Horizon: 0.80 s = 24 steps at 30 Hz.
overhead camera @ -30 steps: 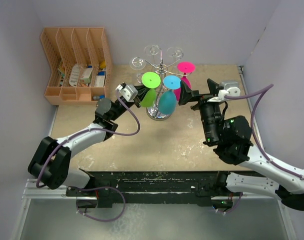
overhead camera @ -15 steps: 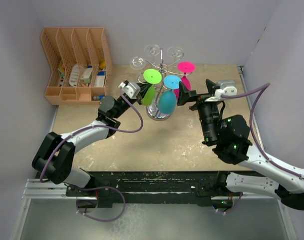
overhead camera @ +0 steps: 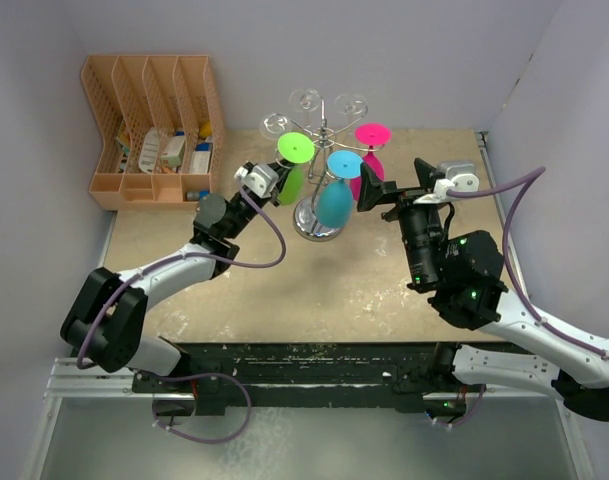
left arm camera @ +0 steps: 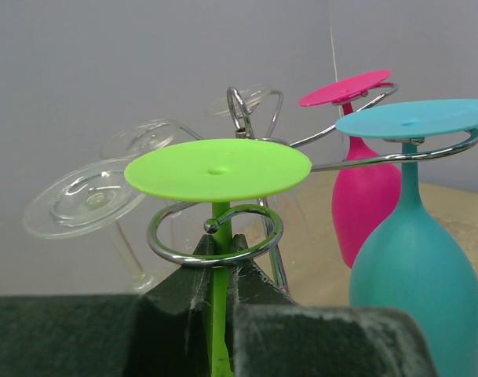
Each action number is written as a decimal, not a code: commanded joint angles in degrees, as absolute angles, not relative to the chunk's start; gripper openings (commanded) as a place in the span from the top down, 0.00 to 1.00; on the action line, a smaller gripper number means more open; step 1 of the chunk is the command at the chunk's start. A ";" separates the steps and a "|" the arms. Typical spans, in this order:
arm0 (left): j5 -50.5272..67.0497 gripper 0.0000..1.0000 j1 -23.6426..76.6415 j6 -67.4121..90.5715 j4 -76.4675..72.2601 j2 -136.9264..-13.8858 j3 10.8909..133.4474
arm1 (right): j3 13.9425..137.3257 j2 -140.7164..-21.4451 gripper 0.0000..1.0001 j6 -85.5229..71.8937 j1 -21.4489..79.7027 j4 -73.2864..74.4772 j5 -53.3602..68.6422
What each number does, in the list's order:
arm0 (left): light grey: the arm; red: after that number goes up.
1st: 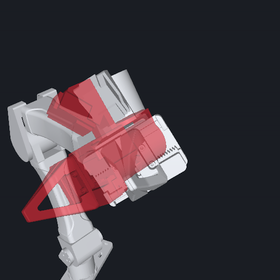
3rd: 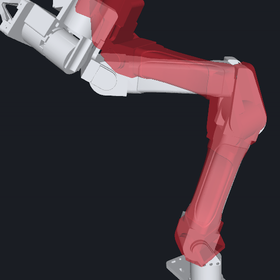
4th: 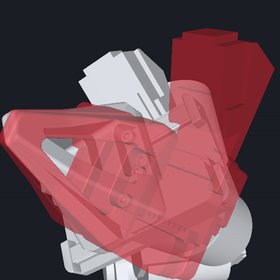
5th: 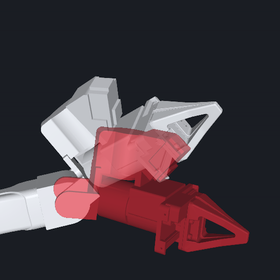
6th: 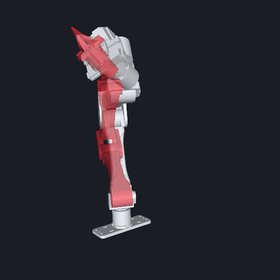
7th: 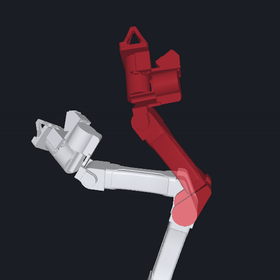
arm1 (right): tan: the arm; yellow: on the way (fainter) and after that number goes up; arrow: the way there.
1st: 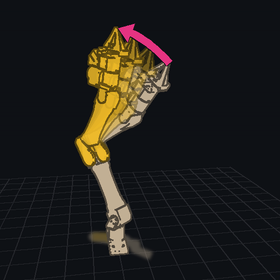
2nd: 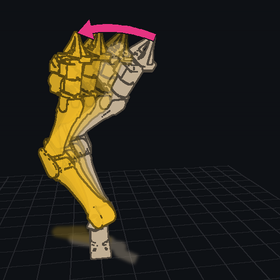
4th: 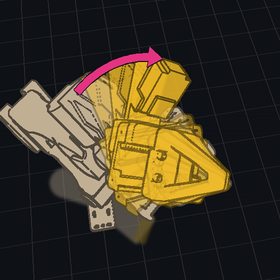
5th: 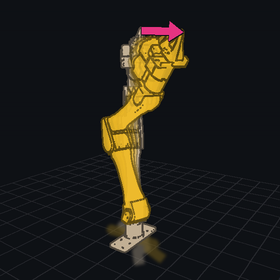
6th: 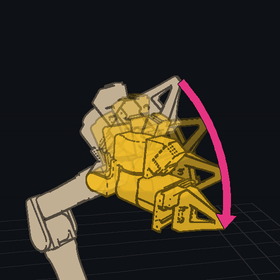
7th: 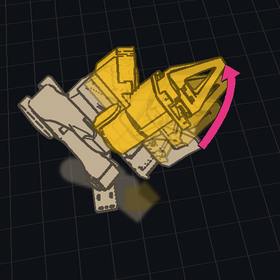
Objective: Place the wine glass upside down on the wine glass rack
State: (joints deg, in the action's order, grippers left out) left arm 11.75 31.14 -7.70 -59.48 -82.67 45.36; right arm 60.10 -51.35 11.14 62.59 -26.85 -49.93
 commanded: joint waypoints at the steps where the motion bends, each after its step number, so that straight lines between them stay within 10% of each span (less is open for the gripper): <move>1: 9.23 1.00 30.76 -9.67 -66.52 -78.97 44.74 | 61.87 -50.96 0.00 11.91 62.72 -29.38 -49.13; 24: 15.51 1.00 30.94 -10.95 -62.48 -72.70 39.96 | 61.72 -50.18 0.00 12.29 62.70 -29.42 -48.87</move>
